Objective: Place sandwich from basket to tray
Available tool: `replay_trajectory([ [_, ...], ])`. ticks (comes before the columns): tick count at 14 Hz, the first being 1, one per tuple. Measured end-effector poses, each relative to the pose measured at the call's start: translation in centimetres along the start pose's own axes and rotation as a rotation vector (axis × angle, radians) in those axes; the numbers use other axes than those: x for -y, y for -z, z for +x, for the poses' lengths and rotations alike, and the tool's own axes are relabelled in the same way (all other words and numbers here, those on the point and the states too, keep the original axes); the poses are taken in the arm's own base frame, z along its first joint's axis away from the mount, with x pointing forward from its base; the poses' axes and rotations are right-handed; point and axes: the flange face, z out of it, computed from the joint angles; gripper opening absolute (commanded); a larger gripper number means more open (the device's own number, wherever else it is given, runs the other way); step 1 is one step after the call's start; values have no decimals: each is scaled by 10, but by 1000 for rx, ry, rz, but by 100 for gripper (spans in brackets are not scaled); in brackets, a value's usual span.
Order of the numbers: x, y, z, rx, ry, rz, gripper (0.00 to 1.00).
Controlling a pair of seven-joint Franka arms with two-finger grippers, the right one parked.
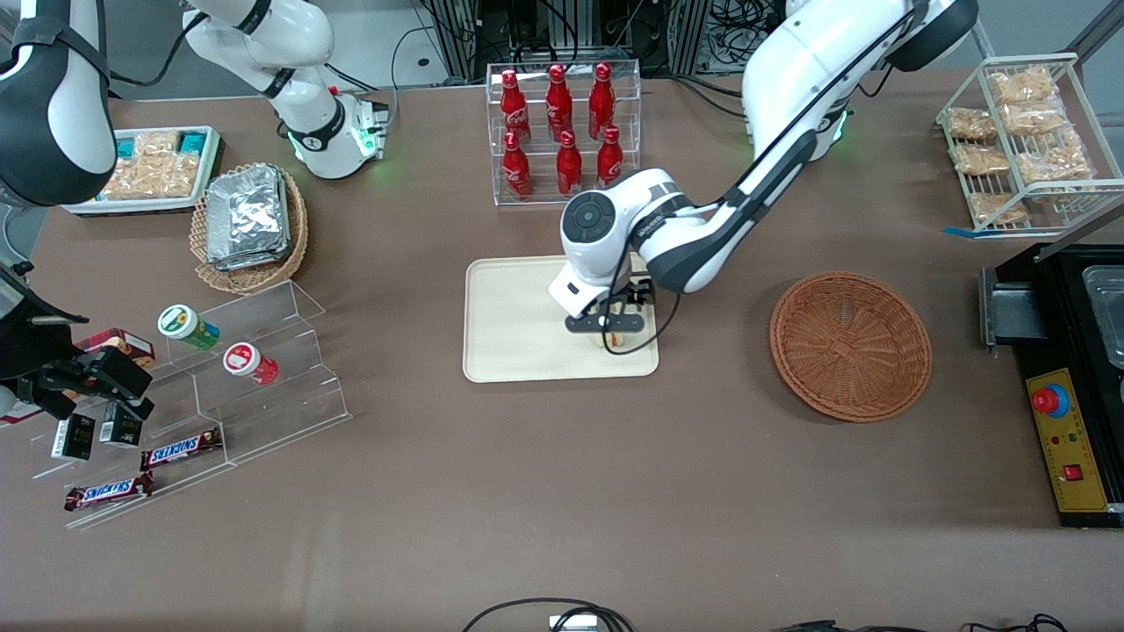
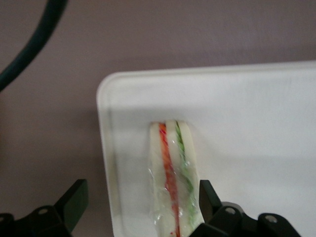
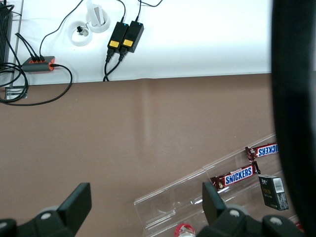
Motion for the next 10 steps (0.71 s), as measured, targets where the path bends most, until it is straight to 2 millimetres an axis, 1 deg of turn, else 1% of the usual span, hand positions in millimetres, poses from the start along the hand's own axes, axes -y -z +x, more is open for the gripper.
replay_trajectory([
  [2,24,30,31,-9,80,0,99],
  [4,55,52,59,-8,148,16,99],
  [6,88,65,78,-3,207,38,99],
  [10,160,79,109,15,323,80,99],
])
